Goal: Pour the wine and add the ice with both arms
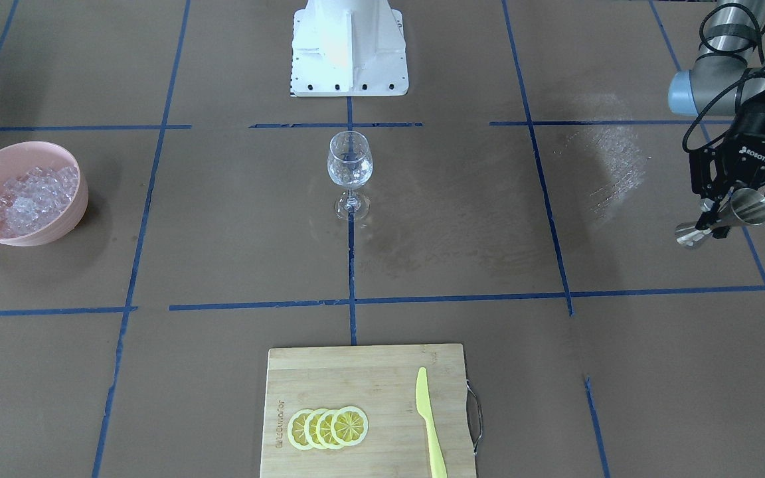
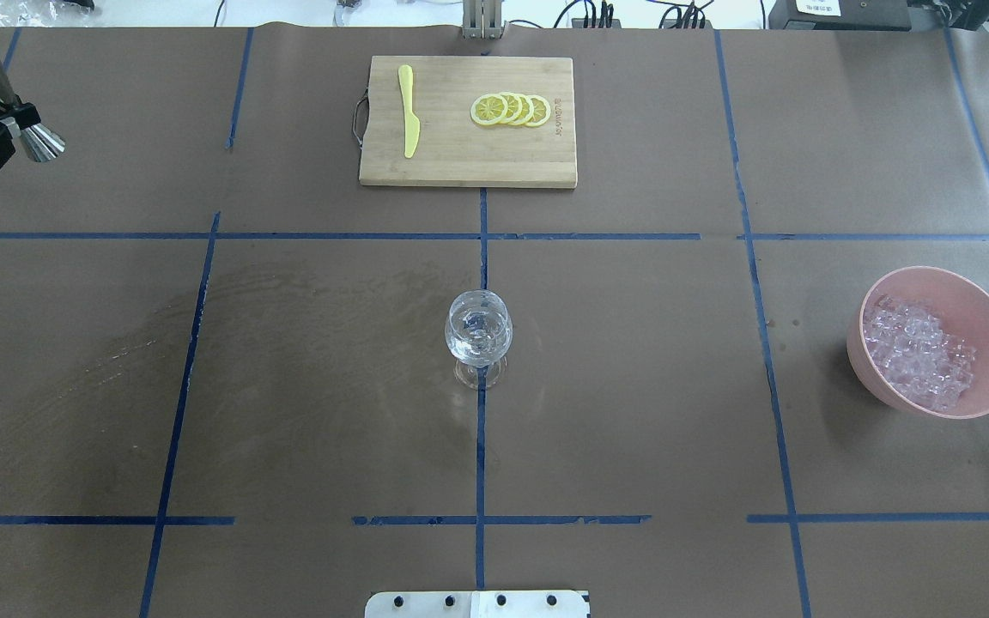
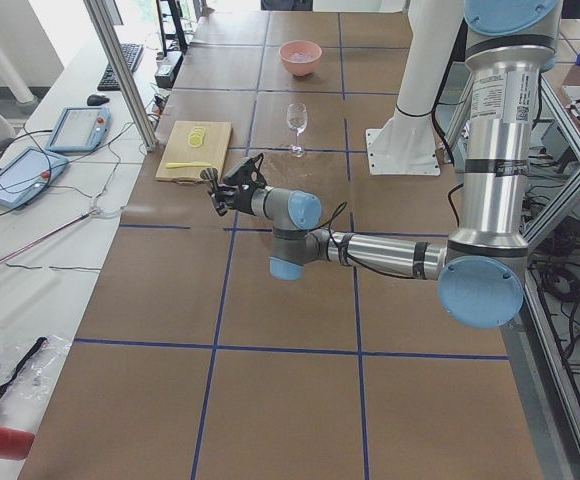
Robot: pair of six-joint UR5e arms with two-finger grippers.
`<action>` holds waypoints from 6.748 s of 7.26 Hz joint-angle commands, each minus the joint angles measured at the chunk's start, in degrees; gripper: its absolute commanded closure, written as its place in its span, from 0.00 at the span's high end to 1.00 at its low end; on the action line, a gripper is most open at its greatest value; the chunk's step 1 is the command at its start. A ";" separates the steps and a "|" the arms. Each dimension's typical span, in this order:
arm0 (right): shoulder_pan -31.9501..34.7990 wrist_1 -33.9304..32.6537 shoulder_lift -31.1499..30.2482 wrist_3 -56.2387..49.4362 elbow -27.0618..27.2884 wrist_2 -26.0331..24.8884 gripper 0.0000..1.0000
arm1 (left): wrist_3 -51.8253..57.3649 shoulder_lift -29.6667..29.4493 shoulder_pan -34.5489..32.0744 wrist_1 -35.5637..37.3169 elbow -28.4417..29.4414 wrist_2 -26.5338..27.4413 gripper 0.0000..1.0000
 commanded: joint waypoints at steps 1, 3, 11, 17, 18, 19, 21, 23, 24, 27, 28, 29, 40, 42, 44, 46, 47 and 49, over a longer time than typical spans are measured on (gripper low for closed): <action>0.00 0.00 0.00 0.00 0.00 0.00 1.00 | -0.03 1.46 3.66 0.33 2.25 0.98 0.00; 0.00 0.00 -0.09 0.00 0.00 0.00 1.00 | -0.21 2.68 8.75 -0.11 2.79 6.30 0.00; 0.09 0.00 -0.18 -0.17 0.00 0.00 1.00 | -1.44 2.96 28.35 -2.92 5.78 28.73 0.00; 0.35 0.00 -0.26 -0.35 -0.09 -0.09 1.00 | -2.84 2.96 35.49 -3.72 6.92 35.00 0.00; 0.35 0.00 -0.18 -0.35 -0.09 -0.09 1.00 | -2.84 2.96 35.67 -3.72 6.92 35.00 0.00; 0.44 0.00 -0.26 -0.44 -0.09 -0.09 1.00 | -2.93 3.04 36.11 -3.72 7.01 35.00 0.00; 0.44 0.09 -0.44 -0.44 -0.09 -0.09 1.00 | -2.93 2.96 36.20 -3.72 7.27 35.00 0.08; 0.44 0.09 -0.44 -0.35 -0.09 -0.09 1.00 | -2.93 3.04 36.20 -3.72 7.36 35.00 0.19; 0.44 0.09 -0.35 -0.35 -0.09 -0.09 1.00 | -2.93 2.96 36.20 -3.72 7.71 35.00 0.20; 0.53 0.09 -0.35 -0.35 -0.09 -0.09 1.00 | -2.93 2.96 36.20 -3.80 8.07 35.35 0.25; 0.44 0.09 -0.35 -0.35 -0.09 -0.09 1.00 | -2.93 2.96 36.46 -3.80 8.07 35.35 0.29; 0.53 0.09 -0.35 -0.35 0.00 -0.09 1.00 | -2.93 3.04 36.55 -3.80 8.07 35.35 0.33; 0.53 0.97 -0.35 -0.09 -0.17 -0.18 1.00 | -1.70 6.82 36.38 -7.06 -1.41 38.67 0.99; 0.53 0.97 -0.35 0.00 -0.17 -0.18 1.00 | 1.36 6.82 35.94 -7.14 -2.74 39.22 0.99; 0.53 0.97 -0.35 0.00 -0.17 -0.09 1.00 | 4.44 6.30 31.05 -6.01 -3.79 36.52 0.99; 0.44 0.97 -0.09 0.00 -0.09 -0.18 1.00 | 6.37 7.00 16.16 2.47 -3.97 16.75 0.99; 0.44 1.06 -0.09 0.00 -0.09 -0.18 1.00 | 9.95 6.83 7.81 8.70 -4.06 6.98 0.99; 0.44 1.06 0.09 -0.09 -0.09 -0.26 1.00 | 14.37 6.82 -7.24 18.83 -4.15 -7.83 1.00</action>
